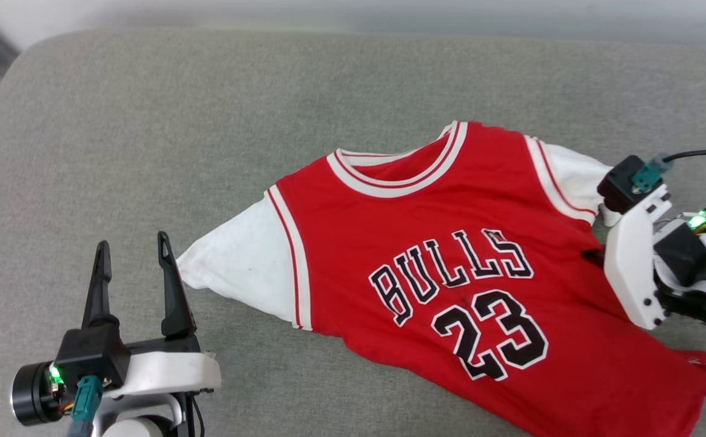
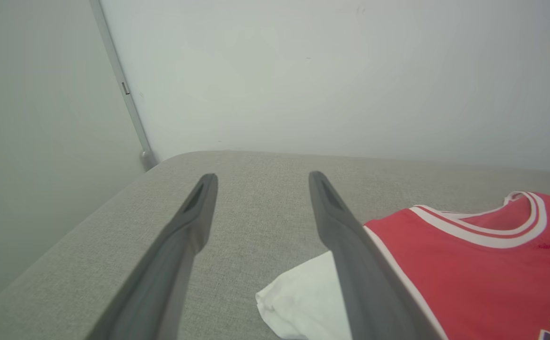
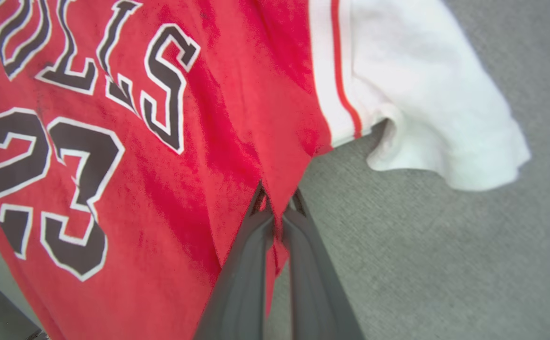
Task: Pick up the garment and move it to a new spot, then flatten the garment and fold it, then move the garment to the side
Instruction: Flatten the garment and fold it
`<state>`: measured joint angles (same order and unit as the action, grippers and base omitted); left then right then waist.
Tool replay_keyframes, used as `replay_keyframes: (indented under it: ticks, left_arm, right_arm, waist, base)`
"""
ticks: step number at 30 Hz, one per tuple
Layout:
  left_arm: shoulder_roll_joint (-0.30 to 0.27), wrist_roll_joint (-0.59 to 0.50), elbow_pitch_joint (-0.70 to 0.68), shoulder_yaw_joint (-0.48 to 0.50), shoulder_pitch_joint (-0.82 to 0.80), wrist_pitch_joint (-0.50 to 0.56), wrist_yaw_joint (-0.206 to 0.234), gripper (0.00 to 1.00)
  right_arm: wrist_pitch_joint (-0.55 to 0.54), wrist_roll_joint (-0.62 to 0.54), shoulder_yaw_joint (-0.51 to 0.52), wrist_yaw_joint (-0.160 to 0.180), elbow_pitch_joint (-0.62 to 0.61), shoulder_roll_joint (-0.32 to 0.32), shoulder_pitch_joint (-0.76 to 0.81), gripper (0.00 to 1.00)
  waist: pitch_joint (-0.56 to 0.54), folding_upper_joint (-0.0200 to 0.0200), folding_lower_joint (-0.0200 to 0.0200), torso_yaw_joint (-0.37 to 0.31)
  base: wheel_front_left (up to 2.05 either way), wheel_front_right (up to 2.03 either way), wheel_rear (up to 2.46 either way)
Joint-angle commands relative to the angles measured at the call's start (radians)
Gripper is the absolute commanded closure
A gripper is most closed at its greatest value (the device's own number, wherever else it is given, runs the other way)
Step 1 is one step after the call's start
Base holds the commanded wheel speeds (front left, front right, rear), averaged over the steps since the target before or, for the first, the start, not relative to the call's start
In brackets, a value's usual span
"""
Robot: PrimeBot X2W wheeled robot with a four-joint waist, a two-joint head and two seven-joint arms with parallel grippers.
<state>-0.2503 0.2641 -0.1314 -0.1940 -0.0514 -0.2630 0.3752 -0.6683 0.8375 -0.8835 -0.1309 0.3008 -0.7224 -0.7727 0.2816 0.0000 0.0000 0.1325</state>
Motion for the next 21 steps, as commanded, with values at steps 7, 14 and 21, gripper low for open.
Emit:
replay_keyframes:
  ticks: [7, 14, 21]
  left_arm:
    - [0.057, -0.052, 0.008, 0.062, 0.064, -0.002, -0.059, 0.0]
    - [0.098, -0.087, 0.017, 0.094, 0.087, -0.002, -0.1, 0.0]
    - [0.122, -0.11, 0.03, 0.121, 0.097, -0.002, -0.125, 0.0]
  right_arm:
    - [0.071, 0.048, -0.012, 0.0, -0.226, -0.156, 0.13, 1.0]
    - [0.083, 0.083, 0.014, 0.0, -0.294, -0.184, 0.385, 1.0]
    - [0.124, 0.038, 0.089, 0.001, -0.234, -0.112, 0.506, 0.0]
  waist:
    - [-0.061, 0.0, 0.0, -0.053]
    - [-0.069, 0.0, 0.0, -0.069]
    - [-0.081, 0.0, 0.0, -0.08]
  base:
    - [0.0, 0.0, 0.0]
    - [0.0, 0.0, 0.0]
    - [0.0, 0.0, 0.0]
